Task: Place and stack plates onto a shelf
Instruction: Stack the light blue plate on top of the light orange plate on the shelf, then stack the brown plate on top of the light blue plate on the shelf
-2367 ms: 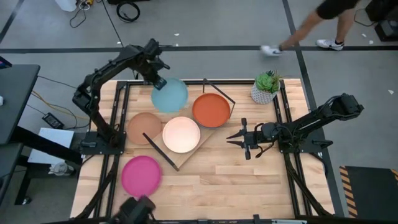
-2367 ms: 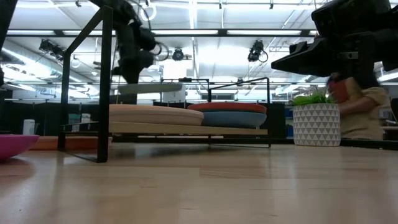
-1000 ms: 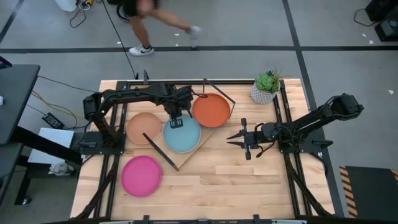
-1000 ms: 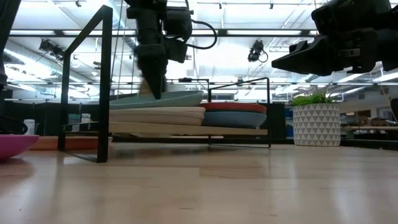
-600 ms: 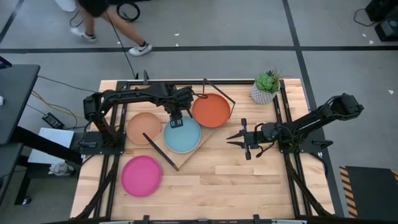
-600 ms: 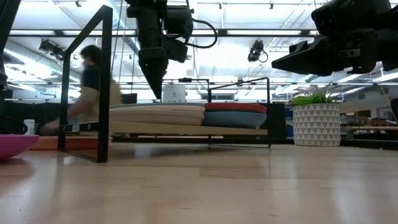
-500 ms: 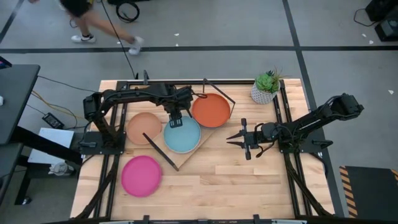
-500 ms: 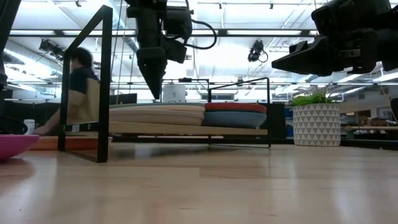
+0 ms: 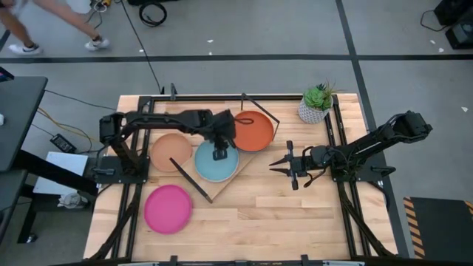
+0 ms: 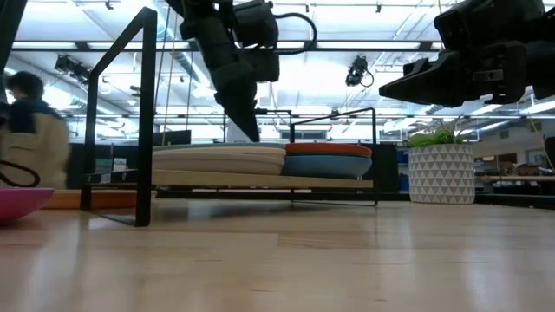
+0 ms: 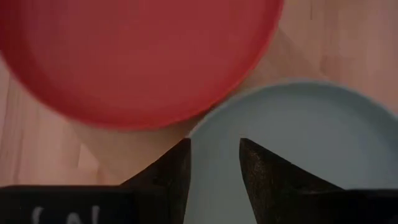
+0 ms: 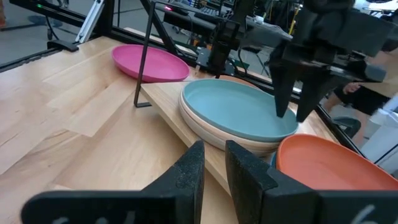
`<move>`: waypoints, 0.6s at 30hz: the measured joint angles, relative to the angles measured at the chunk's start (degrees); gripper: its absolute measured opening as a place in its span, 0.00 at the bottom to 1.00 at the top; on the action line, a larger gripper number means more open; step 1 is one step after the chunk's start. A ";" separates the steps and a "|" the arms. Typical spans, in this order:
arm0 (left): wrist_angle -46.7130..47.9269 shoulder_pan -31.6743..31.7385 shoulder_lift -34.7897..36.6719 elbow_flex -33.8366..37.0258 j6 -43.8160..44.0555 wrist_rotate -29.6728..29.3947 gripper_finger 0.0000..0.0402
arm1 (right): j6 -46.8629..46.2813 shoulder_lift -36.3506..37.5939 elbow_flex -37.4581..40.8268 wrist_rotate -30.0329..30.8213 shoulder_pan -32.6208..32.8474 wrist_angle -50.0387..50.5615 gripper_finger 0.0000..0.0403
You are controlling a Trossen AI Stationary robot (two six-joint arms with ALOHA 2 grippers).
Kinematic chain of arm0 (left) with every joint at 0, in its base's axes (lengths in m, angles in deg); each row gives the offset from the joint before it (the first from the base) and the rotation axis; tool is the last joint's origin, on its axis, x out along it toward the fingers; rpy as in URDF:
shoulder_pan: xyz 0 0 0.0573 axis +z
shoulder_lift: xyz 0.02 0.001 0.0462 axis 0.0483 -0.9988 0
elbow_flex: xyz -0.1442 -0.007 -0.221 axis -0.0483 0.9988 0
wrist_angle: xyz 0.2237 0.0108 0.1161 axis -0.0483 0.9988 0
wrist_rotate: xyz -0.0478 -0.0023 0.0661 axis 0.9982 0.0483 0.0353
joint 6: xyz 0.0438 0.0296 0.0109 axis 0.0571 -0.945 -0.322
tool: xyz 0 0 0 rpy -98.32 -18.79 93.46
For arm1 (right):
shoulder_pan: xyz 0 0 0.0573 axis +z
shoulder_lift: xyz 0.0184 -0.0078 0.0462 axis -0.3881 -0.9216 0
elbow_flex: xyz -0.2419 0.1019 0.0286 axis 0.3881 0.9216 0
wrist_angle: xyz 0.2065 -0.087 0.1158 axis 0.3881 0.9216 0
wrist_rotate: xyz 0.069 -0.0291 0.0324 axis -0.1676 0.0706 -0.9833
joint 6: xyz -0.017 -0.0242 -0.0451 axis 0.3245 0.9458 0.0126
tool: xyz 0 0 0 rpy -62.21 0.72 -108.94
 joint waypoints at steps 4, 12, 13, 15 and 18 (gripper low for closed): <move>-7.02 -1.84 0.00 4.81 1.75 -2.63 0.35 | 0.00 0.00 0.00 0.00 -0.02 0.00 0.18; -8.27 -3.57 0.61 5.70 3.30 -4.54 0.35 | -0.09 0.00 0.00 0.00 0.00 -0.07 0.18; -8.28 -3.81 0.91 4.67 3.22 -4.60 0.35 | -0.09 0.00 0.00 -0.01 -0.01 -0.17 0.18; -6.41 -4.28 1.46 2.71 2.25 -4.61 0.35 | -0.11 0.00 0.00 -0.02 -0.02 -0.45 0.18; -1.35 -4.65 1.49 -0.23 1.60 -5.12 0.35 | -0.43 -0.02 -0.02 -0.14 0.00 -0.45 0.18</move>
